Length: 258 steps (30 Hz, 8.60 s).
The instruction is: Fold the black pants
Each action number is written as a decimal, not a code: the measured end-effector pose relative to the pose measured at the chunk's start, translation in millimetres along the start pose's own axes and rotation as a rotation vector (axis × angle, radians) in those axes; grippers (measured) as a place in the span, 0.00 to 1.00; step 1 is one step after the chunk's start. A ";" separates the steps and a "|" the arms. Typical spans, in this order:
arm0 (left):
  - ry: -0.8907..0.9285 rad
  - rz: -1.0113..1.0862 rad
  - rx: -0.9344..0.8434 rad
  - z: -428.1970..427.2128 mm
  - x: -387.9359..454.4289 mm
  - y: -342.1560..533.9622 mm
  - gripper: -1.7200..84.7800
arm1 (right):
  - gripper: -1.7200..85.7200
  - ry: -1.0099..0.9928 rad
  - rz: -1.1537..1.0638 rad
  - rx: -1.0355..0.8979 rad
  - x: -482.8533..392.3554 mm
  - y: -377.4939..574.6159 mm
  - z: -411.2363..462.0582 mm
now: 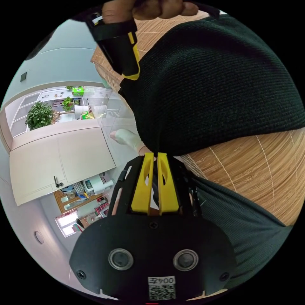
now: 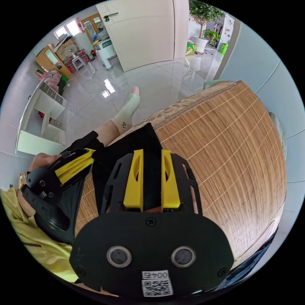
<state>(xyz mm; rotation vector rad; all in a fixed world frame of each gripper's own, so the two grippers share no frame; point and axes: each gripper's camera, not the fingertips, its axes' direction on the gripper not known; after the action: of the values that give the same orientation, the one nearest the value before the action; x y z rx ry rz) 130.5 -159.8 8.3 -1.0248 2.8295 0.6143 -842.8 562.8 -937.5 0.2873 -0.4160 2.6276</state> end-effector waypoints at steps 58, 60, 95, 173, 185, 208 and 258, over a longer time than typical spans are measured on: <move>-0.060 -0.220 0.292 -56.5 55.3 31.3 0.03 | 0.11 0.152 1.148 0.566 1.4 958.8 49.7; -0.051 -0.221 0.339 -62.6 58.7 34.4 0.02 | 0.10 0.139 1.092 0.544 15.0 958.4 51.8; 0.205 -0.302 0.266 -15.2 42.4 23.4 0.03 | 0.04 0.175 1.240 0.370 215.6 925.2 106.0; -0.379 0.480 0.488 -128.6 293.4 105.3 0.05 | 0.08 0.722 0.302 -0.278 -403.6 672.8 89.3; 0.018 0.129 0.474 -150.4 262.5 -81.3 0.08 | 0.11 0.329 0.730 0.254 -268.4 779.6 90.4; 0.146 0.021 0.472 -109.5 230.3 -154.4 0.03 | 0.08 0.237 0.735 0.165 -187.1 871.5 196.8; -0.112 0.123 0.661 -167.1 497.8 -22.9 0.02 | 0.14 0.147 0.975 0.464 -3.3 1122.6 264.4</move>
<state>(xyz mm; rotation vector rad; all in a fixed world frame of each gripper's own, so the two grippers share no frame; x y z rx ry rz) -229.6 -539.9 55.3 -0.6681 2.6874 -0.2529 -1336.3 -479.4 -962.2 0.0117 0.1869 3.6594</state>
